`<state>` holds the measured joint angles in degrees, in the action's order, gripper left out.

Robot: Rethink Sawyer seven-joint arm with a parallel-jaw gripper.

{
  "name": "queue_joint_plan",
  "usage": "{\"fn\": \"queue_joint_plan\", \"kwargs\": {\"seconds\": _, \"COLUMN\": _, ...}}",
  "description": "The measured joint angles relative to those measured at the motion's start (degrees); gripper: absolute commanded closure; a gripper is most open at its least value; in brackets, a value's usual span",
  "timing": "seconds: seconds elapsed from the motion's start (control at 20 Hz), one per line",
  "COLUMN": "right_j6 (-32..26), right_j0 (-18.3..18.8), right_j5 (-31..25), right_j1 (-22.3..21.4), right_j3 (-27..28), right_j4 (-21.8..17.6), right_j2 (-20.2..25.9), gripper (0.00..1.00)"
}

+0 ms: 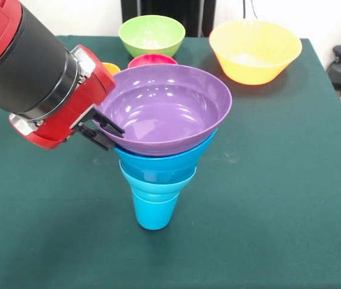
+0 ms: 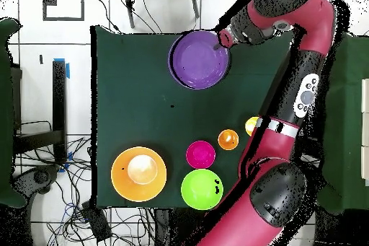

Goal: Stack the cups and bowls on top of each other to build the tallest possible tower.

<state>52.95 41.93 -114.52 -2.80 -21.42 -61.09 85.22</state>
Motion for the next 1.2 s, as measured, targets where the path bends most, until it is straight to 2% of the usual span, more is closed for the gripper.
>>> {"fn": "queue_joint_plan", "kwargs": {"seconds": 1.2, "right_j6": 0.00, "right_j0": -0.05, "right_j5": 0.00, "right_j1": 0.01, "right_j3": 2.79, "right_j4": -2.93, "right_j2": 1.02, "gripper": 1.00}}
